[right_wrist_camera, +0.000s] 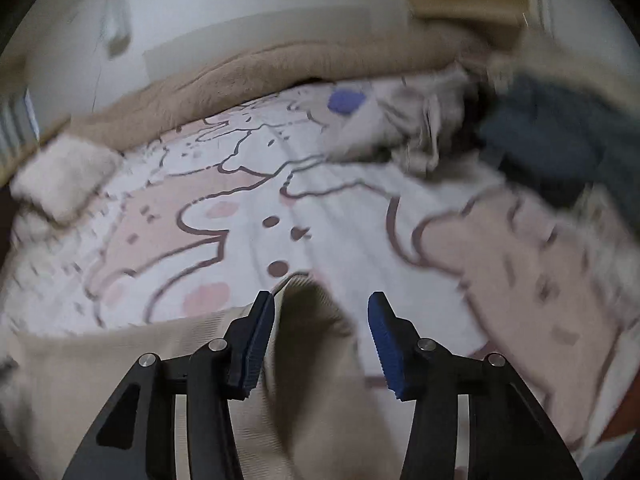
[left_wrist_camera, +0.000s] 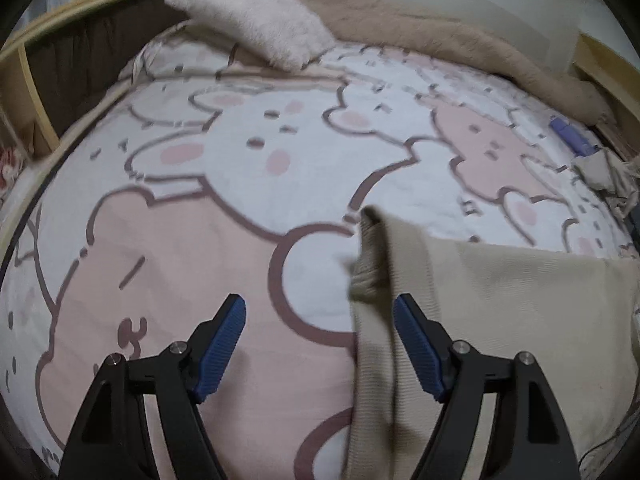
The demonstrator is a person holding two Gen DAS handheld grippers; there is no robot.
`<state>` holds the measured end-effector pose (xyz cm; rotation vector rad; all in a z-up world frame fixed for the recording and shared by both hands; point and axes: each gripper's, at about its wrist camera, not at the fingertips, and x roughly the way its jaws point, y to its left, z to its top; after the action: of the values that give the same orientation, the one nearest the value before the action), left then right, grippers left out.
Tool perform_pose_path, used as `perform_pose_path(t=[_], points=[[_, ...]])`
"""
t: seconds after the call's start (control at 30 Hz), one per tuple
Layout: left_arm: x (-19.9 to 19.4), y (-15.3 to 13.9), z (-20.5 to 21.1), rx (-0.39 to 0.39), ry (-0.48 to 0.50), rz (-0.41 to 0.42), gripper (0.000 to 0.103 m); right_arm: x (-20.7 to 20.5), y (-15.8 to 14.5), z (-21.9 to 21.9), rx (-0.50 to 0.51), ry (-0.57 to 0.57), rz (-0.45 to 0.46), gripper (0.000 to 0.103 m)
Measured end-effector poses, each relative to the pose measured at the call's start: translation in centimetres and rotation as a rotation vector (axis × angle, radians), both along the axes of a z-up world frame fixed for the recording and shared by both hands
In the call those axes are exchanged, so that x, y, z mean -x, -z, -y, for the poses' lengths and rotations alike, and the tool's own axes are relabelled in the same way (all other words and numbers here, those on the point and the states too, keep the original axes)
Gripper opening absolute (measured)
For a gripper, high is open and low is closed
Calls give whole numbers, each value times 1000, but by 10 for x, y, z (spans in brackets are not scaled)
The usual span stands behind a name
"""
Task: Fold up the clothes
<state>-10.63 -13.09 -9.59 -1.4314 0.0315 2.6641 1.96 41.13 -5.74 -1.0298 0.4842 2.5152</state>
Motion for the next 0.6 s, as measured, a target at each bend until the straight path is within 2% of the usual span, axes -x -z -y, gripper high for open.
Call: perform_pose_path(t=[0.1, 0.23, 0.33, 0.4, 0.53, 0.6], points=[[10, 8, -2, -18, 18, 43, 76, 2, 3, -12, 140, -3, 3, 50], [26, 4, -13, -104, 79, 76, 76, 16, 11, -29, 381, -65, 39, 65], [40, 0, -24, -144, 128, 97, 76, 27, 14, -32, 499, -104, 72, 67], [50, 2, -34, -132, 158, 113, 77, 38, 21, -37, 567, -110, 127, 67], [71, 18, -48, -38, 177, 148, 77, 65, 45, -42, 649, -99, 270, 67], [79, 28, -49, -37, 189, 182, 77, 77, 58, -43, 703, -99, 329, 67]])
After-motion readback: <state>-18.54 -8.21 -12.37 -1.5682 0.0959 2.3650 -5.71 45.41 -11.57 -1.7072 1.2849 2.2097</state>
